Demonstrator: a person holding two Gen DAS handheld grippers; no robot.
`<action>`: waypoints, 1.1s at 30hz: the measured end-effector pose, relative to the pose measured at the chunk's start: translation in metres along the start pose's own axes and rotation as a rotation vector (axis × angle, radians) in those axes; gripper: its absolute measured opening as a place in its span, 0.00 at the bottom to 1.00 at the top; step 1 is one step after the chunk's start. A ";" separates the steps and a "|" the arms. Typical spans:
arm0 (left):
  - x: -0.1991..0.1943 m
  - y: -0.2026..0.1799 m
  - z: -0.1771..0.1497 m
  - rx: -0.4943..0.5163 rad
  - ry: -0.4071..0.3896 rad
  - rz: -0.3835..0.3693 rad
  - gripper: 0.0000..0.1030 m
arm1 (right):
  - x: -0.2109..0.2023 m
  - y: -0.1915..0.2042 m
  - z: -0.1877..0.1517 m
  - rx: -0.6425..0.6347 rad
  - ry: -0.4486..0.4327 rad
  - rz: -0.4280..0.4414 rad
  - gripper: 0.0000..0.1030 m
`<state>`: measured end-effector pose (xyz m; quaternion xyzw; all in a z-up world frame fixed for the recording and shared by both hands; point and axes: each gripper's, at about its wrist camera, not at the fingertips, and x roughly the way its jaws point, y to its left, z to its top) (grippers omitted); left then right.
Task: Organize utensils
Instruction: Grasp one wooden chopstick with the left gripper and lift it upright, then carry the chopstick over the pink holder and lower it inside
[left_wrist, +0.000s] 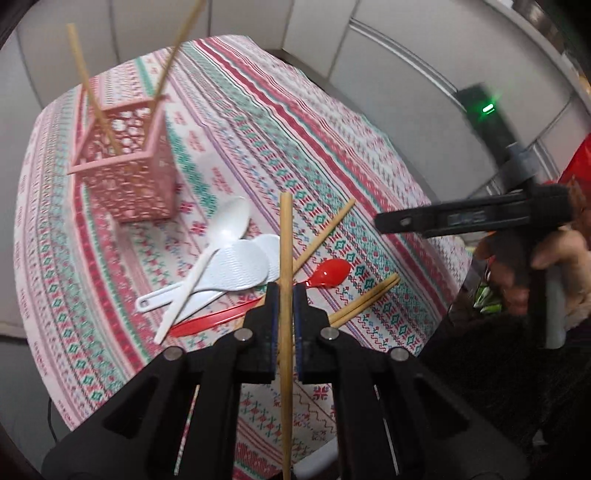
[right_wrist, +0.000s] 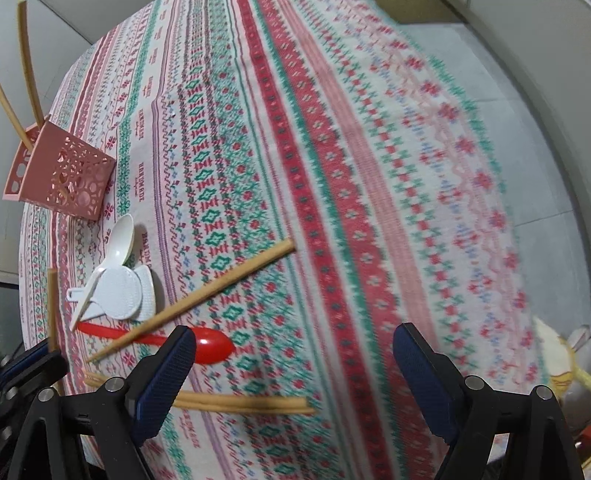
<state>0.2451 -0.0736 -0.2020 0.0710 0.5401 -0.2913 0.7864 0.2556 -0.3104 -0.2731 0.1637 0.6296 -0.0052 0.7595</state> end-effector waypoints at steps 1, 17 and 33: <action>-0.006 0.003 -0.001 -0.011 -0.013 -0.007 0.08 | 0.007 0.002 0.002 0.008 0.013 0.020 0.77; -0.033 0.036 -0.009 -0.138 -0.081 -0.005 0.08 | 0.050 0.053 0.027 0.164 -0.095 -0.253 0.41; -0.050 0.069 -0.016 -0.212 -0.133 0.031 0.08 | 0.039 0.025 0.030 0.430 -0.178 -0.052 0.07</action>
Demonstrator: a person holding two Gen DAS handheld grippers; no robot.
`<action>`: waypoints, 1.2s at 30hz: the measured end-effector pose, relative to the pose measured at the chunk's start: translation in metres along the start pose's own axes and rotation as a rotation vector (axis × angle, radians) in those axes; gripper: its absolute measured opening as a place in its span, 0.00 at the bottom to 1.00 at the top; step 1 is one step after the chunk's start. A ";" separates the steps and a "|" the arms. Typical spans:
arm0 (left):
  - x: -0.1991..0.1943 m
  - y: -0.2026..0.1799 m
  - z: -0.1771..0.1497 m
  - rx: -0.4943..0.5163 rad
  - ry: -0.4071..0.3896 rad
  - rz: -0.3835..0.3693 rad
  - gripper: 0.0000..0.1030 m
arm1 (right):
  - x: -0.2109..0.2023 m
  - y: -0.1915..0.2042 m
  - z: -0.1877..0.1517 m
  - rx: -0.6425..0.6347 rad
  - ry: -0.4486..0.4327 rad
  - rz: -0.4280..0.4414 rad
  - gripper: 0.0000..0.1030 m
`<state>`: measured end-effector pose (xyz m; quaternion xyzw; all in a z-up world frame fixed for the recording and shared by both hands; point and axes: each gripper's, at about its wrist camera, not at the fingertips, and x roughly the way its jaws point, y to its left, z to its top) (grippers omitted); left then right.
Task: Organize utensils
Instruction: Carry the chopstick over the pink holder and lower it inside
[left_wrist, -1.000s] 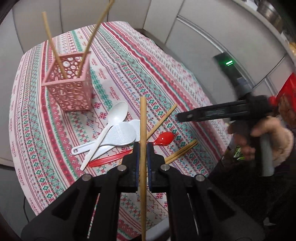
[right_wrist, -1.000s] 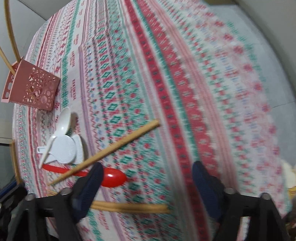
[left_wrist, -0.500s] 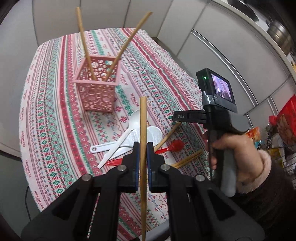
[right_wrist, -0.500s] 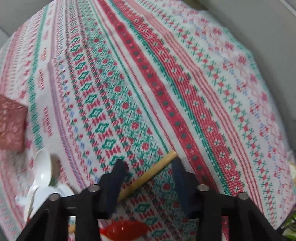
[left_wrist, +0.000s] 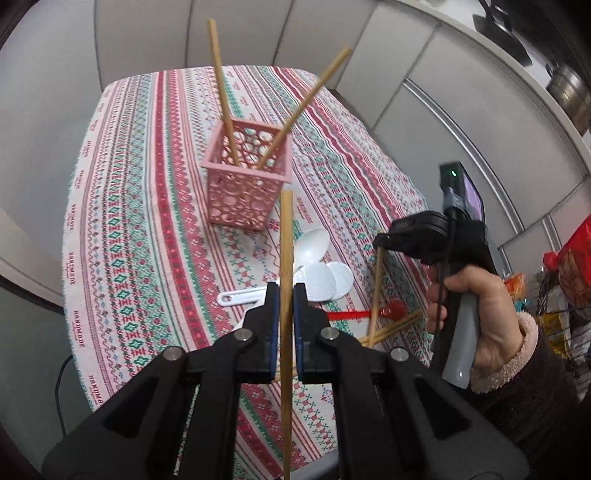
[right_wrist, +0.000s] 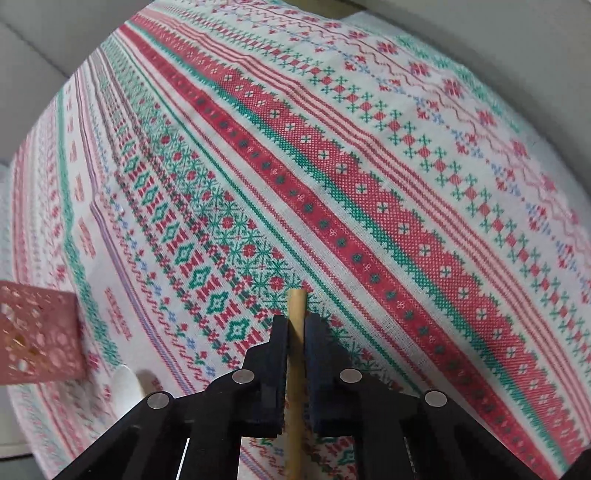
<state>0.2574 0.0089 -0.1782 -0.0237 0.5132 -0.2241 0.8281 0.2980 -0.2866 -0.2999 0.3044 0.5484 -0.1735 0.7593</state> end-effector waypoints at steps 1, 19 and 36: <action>-0.001 0.002 0.001 -0.007 -0.005 0.000 0.08 | -0.002 0.000 0.001 0.006 0.000 0.015 0.06; -0.067 0.002 0.026 -0.052 -0.317 0.070 0.08 | -0.148 0.002 -0.007 -0.110 -0.292 0.303 0.07; -0.109 -0.007 0.070 -0.070 -0.642 0.186 0.08 | -0.229 0.079 -0.010 -0.313 -0.689 0.485 0.07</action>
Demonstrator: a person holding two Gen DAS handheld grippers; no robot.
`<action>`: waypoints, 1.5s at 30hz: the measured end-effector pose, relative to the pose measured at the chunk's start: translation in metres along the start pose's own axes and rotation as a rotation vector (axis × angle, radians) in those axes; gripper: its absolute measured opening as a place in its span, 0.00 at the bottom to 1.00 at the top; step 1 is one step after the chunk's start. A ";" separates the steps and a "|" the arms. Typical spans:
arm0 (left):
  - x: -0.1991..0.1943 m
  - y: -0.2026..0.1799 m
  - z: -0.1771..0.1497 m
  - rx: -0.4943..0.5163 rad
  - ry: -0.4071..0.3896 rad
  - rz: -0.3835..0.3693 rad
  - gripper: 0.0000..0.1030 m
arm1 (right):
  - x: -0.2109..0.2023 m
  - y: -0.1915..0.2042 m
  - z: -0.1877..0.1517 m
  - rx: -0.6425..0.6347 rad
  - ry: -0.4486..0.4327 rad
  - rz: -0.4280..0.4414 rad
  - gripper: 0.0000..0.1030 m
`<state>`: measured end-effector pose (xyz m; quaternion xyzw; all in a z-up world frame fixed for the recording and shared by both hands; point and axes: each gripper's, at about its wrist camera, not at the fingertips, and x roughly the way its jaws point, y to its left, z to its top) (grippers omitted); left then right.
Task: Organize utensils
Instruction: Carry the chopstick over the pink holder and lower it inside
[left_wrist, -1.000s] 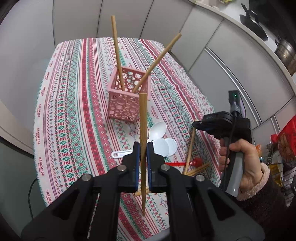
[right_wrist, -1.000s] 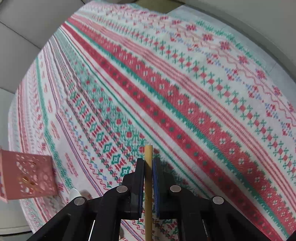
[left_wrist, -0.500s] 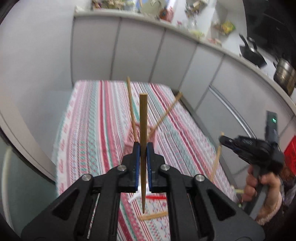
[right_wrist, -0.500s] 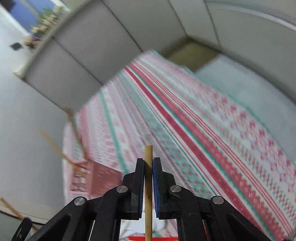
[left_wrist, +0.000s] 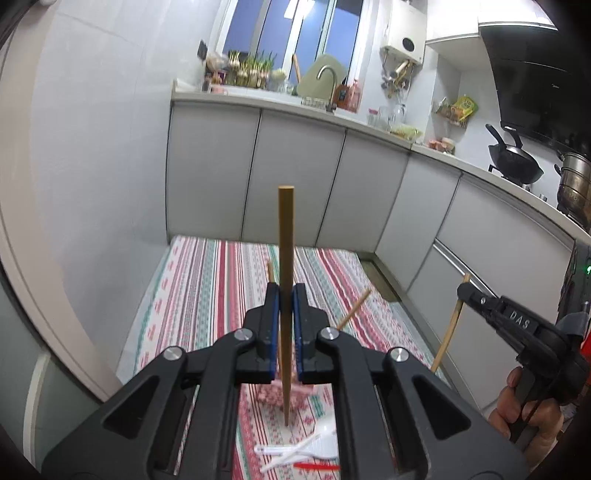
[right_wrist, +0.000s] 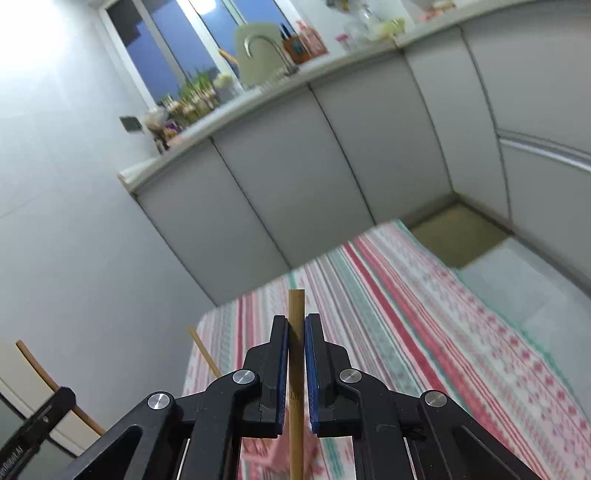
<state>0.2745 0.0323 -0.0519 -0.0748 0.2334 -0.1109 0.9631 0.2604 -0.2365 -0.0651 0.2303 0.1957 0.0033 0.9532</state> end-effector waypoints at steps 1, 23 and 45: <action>0.001 -0.001 0.003 0.006 -0.013 0.001 0.08 | 0.002 0.004 0.005 -0.006 -0.028 0.011 0.07; 0.076 -0.004 -0.006 0.132 0.001 0.029 0.08 | 0.095 0.060 -0.008 -0.180 -0.183 0.075 0.07; 0.099 0.005 -0.014 0.080 0.135 0.006 0.08 | 0.133 0.048 -0.037 -0.216 -0.037 0.072 0.09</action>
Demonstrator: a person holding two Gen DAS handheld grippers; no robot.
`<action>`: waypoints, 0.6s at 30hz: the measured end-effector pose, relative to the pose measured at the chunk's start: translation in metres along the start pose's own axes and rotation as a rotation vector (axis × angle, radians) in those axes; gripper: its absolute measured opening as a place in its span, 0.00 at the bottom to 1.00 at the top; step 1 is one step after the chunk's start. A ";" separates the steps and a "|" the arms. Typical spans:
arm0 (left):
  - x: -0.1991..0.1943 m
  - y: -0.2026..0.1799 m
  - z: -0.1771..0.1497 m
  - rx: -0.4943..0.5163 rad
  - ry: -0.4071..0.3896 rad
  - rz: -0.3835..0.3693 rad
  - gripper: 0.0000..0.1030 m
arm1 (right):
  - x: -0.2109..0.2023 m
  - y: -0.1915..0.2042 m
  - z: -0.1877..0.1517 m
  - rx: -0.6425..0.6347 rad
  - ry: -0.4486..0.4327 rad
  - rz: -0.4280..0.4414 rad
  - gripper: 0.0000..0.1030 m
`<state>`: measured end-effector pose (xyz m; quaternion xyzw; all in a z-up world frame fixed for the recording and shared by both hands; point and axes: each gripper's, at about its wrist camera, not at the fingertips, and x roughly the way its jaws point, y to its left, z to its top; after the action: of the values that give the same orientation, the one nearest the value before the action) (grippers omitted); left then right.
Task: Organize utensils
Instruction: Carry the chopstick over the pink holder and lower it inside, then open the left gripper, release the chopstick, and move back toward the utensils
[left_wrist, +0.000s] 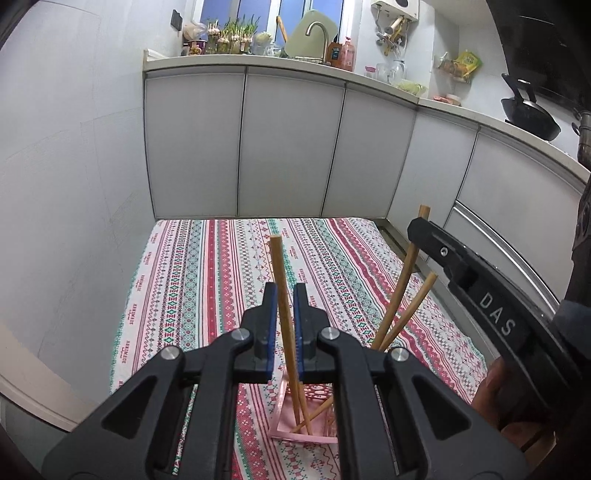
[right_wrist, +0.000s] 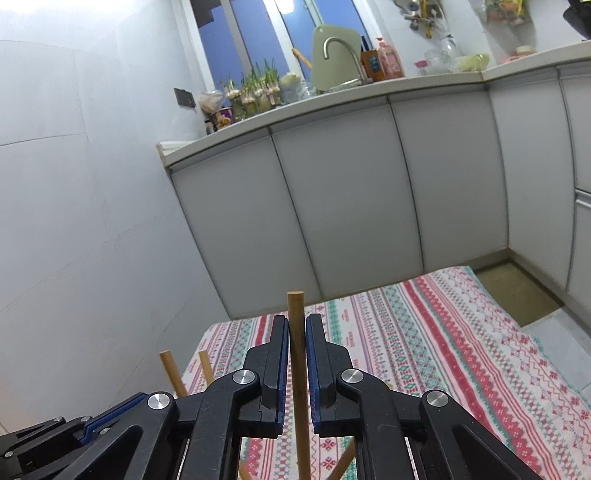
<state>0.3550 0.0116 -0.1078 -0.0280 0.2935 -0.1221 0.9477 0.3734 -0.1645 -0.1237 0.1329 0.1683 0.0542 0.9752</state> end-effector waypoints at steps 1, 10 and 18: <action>0.000 0.000 0.000 -0.002 0.004 -0.001 0.10 | -0.001 0.000 0.001 0.002 0.000 0.001 0.09; -0.013 0.005 -0.001 -0.029 0.019 -0.008 0.23 | -0.024 -0.004 0.011 0.011 -0.012 0.009 0.28; -0.039 0.004 -0.004 -0.047 0.026 -0.007 0.50 | -0.065 -0.008 0.023 0.015 -0.009 -0.007 0.41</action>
<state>0.3226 0.0247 -0.0902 -0.0495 0.3083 -0.1189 0.9425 0.3206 -0.1876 -0.0847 0.1399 0.1646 0.0491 0.9751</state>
